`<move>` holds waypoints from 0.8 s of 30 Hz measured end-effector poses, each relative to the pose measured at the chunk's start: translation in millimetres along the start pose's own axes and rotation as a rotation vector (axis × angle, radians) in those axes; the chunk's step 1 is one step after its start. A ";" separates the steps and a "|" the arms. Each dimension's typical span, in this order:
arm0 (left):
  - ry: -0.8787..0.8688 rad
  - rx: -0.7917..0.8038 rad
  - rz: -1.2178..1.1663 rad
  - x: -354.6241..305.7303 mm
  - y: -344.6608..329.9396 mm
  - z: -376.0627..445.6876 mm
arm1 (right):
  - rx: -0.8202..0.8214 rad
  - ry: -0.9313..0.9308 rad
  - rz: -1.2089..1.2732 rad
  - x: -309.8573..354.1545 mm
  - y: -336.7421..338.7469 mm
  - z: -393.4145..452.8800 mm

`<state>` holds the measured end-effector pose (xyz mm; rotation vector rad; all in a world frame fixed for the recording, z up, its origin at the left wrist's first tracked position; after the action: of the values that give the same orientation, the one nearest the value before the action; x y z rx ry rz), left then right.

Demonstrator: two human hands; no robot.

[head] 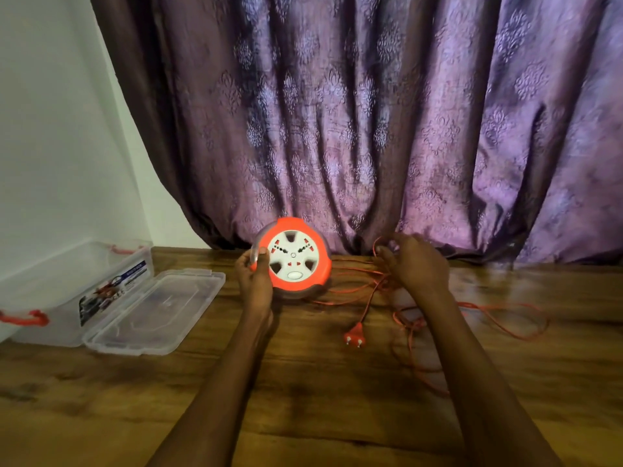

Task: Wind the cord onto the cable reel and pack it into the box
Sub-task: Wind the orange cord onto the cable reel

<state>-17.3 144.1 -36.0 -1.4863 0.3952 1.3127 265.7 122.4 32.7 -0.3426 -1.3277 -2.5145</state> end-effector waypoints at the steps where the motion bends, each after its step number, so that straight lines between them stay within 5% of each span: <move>1: 0.004 0.021 0.004 1.1 -3.7 -4.2 | -0.060 0.141 0.061 14.8 3.3 -4.1; 4: -0.010 0.083 0.050 0.7 -12.5 -13.4 | 0.086 0.500 0.199 49.5 -4.1 -22.1; 11: -0.049 0.173 0.054 -7.7 -16.2 -26.1 | -0.079 0.583 0.052 61.2 -20.7 -42.8; 15: -0.109 0.227 0.109 -10.3 -24.2 -37.9 | -0.103 0.524 -0.132 79.3 -23.6 -49.2; 24: -0.293 0.264 0.256 -11.0 -32.2 -66.2 | -0.162 0.159 0.029 87.7 -27.4 -57.5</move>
<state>38.2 96.3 -22.3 -1.0297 0.5556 1.5869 169.7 77.9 9.3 -0.1888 -1.0564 -2.5712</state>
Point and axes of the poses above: each hand's wrist, its own z-axis towards the middle knuckle, its own y-axis out of the back of the hand, x = y × z, the point moved 2 cm from there along z, towards the middle knuckle, and after that the axes turned 2 degrees about y, right-handed, at the moved point
